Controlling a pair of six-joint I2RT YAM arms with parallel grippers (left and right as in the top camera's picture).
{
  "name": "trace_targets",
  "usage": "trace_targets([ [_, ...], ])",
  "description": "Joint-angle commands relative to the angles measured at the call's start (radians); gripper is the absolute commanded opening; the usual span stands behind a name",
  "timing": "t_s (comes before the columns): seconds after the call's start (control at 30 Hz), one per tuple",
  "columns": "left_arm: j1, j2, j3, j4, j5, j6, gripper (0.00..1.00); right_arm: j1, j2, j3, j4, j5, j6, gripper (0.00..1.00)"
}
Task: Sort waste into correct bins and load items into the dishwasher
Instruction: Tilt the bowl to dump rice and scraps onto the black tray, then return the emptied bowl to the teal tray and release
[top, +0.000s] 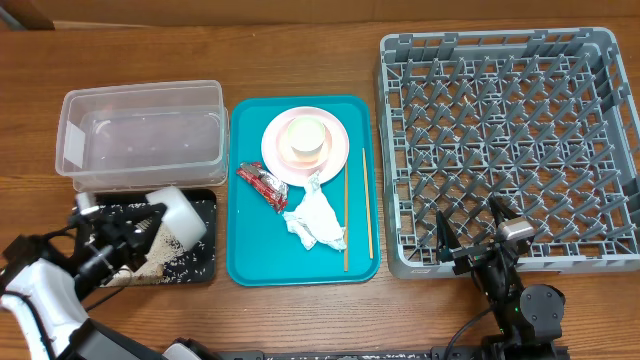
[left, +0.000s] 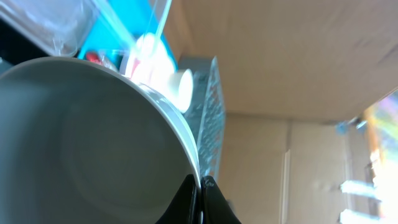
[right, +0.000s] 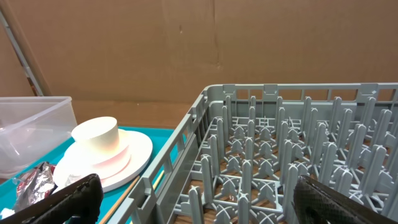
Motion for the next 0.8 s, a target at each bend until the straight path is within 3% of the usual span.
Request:
trace_targets([
  [0.0,-0.081,-0.043,-0.002,-0.003,-0.074,0.058,0.04,0.006,-0.01,-0.011,0.006,0.009,-0.006,1.0],
  [0.23,-0.277,-0.084,-0.002,0.056,-0.183,-0.021,0.04,0.006,-0.01,-0.011,0.006,0.009,-0.006,1.0],
  [0.47,-0.502,-0.132,-0.002,0.211,-0.4,-0.292,0.04,0.006,-0.01,-0.011,0.006,0.009,-0.006,1.0],
  [0.77,-0.914,-0.171,-0.002,0.379,-0.771,-0.61,0.04,0.006,-0.01,-0.011,0.006,0.009,-0.006,1.0],
])
